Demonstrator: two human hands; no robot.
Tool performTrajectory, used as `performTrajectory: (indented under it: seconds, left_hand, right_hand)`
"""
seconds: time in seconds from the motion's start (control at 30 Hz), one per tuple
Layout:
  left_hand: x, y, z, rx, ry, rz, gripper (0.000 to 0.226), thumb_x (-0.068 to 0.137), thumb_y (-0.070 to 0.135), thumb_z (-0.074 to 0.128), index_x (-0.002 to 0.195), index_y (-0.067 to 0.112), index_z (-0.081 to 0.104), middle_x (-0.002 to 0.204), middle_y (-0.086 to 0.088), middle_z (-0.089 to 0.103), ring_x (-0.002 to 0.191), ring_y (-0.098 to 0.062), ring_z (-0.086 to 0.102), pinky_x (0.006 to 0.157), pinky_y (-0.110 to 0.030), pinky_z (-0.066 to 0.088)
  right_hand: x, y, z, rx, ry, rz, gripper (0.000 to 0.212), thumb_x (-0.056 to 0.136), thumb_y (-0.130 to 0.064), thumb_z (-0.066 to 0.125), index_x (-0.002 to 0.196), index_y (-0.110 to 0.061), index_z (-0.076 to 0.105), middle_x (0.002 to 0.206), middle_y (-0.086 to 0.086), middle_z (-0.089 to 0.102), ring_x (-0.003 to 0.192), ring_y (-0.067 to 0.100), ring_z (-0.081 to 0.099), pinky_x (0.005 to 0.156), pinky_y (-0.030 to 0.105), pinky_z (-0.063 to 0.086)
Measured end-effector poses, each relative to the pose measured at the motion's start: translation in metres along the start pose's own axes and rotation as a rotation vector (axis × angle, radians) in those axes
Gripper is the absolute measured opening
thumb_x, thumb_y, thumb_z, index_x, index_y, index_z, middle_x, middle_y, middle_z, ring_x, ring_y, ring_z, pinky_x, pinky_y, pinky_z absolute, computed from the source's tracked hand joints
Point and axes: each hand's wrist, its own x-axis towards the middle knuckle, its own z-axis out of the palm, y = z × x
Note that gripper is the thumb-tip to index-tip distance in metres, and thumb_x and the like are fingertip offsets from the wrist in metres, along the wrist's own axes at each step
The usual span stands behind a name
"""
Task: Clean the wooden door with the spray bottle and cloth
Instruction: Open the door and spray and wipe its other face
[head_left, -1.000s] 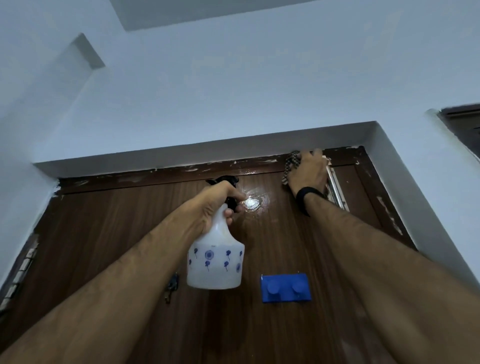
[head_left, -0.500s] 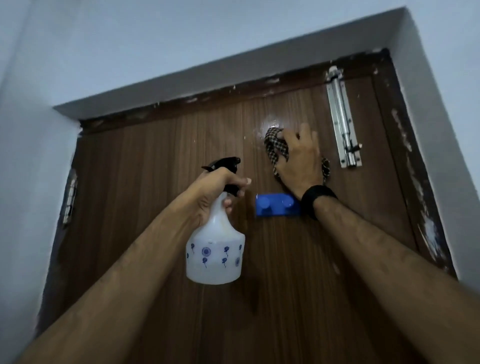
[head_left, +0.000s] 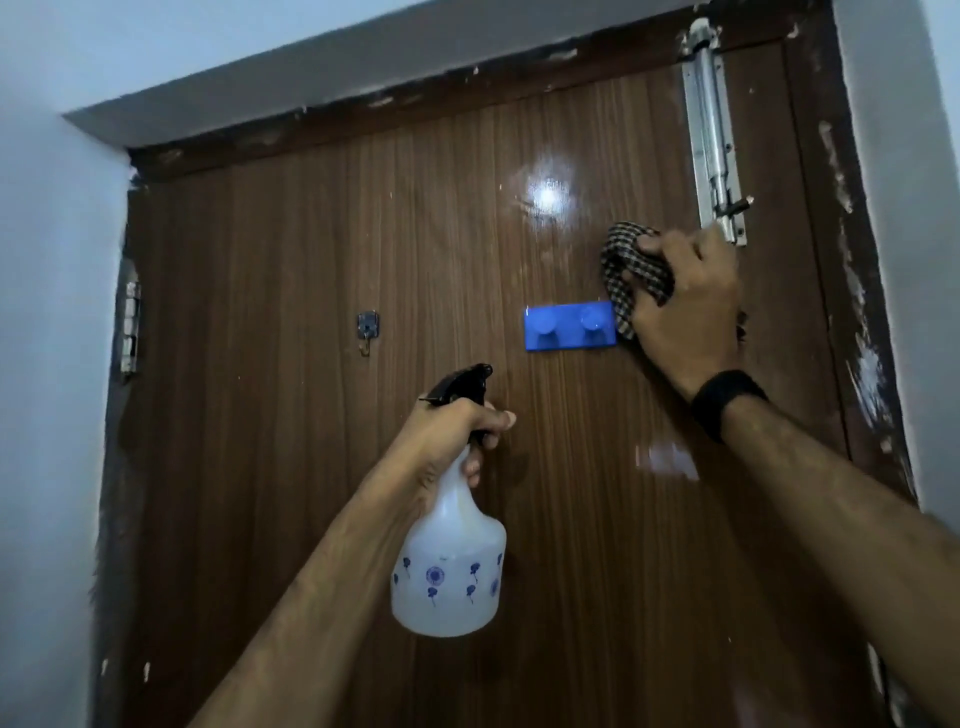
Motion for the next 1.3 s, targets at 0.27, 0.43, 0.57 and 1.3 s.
performTrajectory:
  seconds: [0.27,0.43,0.57,1.3]
  left_hand:
    - [-0.027,-0.062,-0.007,-0.022,-0.015,-0.065,0.016,0.087,0.009,0.073,0.079,0.010,0.060,0.068,-0.006,0.057,0.041,-0.015,0.041,0.043,-0.026,0.038]
    - [-0.055,-0.102,-0.008,-0.030,-0.024,-0.098,0.019,0.087,0.006,0.073,0.076,0.012,0.059,0.070,-0.008,0.056,0.039,-0.015,0.040,0.042,-0.026,0.037]
    - [-0.085,-0.140,-0.010,-0.054,-0.010,-0.172,0.021,0.087,0.006,0.074,0.075,0.012,0.058,0.069,-0.010,0.055,0.037,-0.016,0.040,0.041,-0.025,0.037]
    - [-0.139,-0.208,0.123,-0.153,-0.345,-0.283,0.018,0.084,0.004,0.076,0.077,0.007,0.061,0.051,-0.009,0.048,0.035,-0.018,0.042,0.043,-0.024,0.036]
  right_hand:
    - [-0.145,-0.008,-0.034,-0.064,-0.062,0.013,0.028,0.082,-0.004,0.075,0.108,-0.005,0.065,0.100,0.016,0.054,0.091,0.030,0.052,0.079,0.030,0.041]
    - [-0.206,-0.025,-0.040,-0.092,-0.109,0.004,0.031,0.079,0.002,0.070,0.109,-0.004,0.065,0.097,0.017,0.053,0.088,0.030,0.051,0.076,0.032,0.041]
    - [-0.261,-0.050,-0.045,-0.068,-0.225,0.026,0.039,0.077,0.006,0.067,0.113,-0.005,0.062,0.101,0.017,0.050,0.093,0.030,0.050,0.080,0.036,0.045]
    - [-0.357,-0.013,-0.155,-0.382,-0.002,0.506,0.025,0.091,-0.003,0.070,0.113,0.000,0.058,0.111,0.014,0.057,0.108,0.011,0.049,0.099,0.019,0.041]
